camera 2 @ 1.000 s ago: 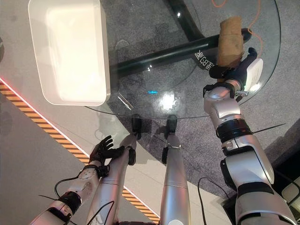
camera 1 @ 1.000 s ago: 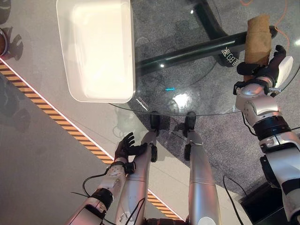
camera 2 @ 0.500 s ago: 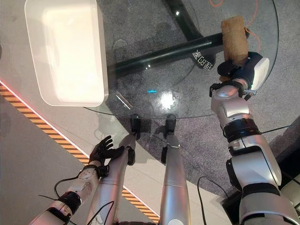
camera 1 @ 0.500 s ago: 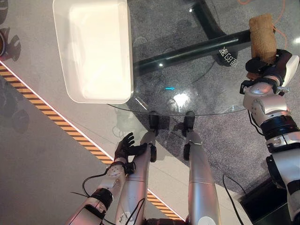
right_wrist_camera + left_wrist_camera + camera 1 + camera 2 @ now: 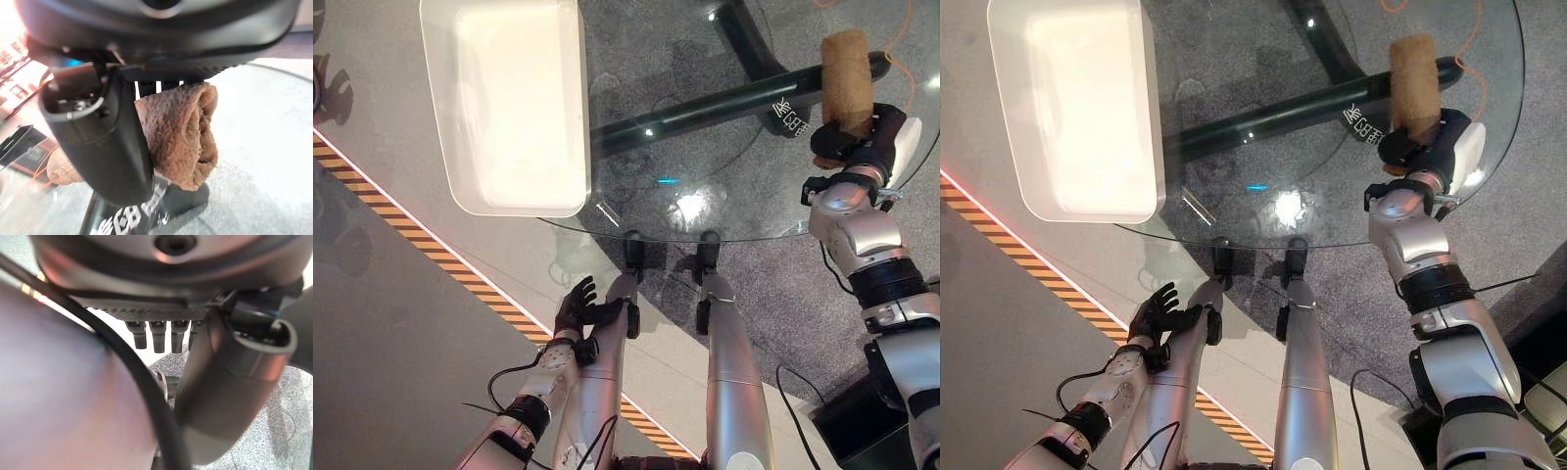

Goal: Wipe the table with a cloth and put it in the basket.

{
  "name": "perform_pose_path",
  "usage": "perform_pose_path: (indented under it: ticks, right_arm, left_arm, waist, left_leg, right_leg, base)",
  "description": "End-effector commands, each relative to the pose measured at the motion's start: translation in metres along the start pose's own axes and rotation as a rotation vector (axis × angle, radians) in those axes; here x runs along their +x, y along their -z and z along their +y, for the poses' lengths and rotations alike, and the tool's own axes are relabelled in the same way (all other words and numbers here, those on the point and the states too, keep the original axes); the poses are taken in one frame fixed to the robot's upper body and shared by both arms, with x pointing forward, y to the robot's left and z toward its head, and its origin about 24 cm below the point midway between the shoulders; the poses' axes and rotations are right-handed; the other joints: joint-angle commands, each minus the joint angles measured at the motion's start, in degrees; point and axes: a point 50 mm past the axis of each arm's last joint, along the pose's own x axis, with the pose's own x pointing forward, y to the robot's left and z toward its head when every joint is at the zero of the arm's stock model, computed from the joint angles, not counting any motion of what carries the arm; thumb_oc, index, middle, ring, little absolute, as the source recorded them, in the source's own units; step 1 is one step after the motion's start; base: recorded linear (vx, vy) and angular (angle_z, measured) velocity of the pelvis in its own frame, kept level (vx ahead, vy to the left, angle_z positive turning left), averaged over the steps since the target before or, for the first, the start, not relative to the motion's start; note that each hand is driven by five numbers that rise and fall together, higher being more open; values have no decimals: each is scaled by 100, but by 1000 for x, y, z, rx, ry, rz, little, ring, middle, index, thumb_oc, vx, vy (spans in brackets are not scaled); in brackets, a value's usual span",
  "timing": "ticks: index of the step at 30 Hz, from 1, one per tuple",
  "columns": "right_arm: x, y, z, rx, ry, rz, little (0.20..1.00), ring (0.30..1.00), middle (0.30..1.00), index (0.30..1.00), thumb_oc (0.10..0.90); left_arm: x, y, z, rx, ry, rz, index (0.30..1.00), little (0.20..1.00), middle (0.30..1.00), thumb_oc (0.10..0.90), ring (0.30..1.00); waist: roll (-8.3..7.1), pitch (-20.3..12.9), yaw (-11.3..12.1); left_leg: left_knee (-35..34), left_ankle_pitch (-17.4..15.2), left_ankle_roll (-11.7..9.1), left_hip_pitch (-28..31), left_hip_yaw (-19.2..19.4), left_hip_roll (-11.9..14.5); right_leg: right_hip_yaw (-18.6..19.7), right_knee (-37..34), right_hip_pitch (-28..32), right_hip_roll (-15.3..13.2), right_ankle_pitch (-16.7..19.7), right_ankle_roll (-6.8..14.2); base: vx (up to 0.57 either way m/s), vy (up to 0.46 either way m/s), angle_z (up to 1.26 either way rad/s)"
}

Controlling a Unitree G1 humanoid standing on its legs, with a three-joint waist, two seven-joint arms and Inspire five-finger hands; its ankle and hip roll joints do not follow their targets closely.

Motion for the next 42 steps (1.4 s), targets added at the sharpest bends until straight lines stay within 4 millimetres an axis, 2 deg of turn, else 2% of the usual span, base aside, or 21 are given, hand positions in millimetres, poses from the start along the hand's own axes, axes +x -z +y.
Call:
perform_pose_path:
  ticks: [1,7,11,22,35,42]
  right_arm:
    - [-13,-60,-2,-2,-5,-290,200,300,300,300,100]
    - [-25,-66,25,-112,-166,-302,200,300,300,300,100]
    - [-37,-61,45,-181,-279,-309,200,300,300,300,100]
    - [-63,-46,78,-311,-520,-362,200,300,300,300,100]
    - [-110,-39,101,-403,-822,-521,200,300,300,300,100]
    - [-117,-25,105,-457,-857,-499,200,300,300,300,100]
  left_arm:
    - [-29,54,7,-10,-25,148,900,900,900,800,900]
    - [-27,57,9,-1,-18,149,900,900,900,800,900]
    - [-26,59,10,3,-11,145,900,900,900,800,900]
    - [-24,60,15,18,-15,131,900,900,900,800,900]
    - [-22,57,19,34,-28,115,900,900,900,800,900]
    - [-19,53,19,40,-32,109,900,900,900,800,900]
  waist:
    - [356,-123,72]
    - [374,-123,153]
    - [353,-123,196]
    - [262,-123,200]
    - [146,-123,157]
    - [130,-123,148]
  left_leg:
    - [361,-635,34,57,-248,-371]
    - [378,-613,30,8,-257,-383]
    - [389,-602,19,-37,-252,-379]
    - [411,-593,-14,-131,-196,-338]
    - [427,-608,-39,-184,-155,-310]
    - [418,-604,-44,-202,-160,-306]
  right_leg:
    - [47,-215,-32,353,131,94]
    - [8,-219,-60,323,129,79]
    - [-24,-209,-88,316,122,66]
    - [-57,-180,-170,310,112,68]
    - [-92,-188,-206,310,121,107]
    - [-103,-199,-223,310,143,133]
  base:
    - [15,36,2]
    - [5,10,3]
    - [0,0,0]
    - [0,-2,0]
    - [0,-3,1]
    - [-2,-10,3]
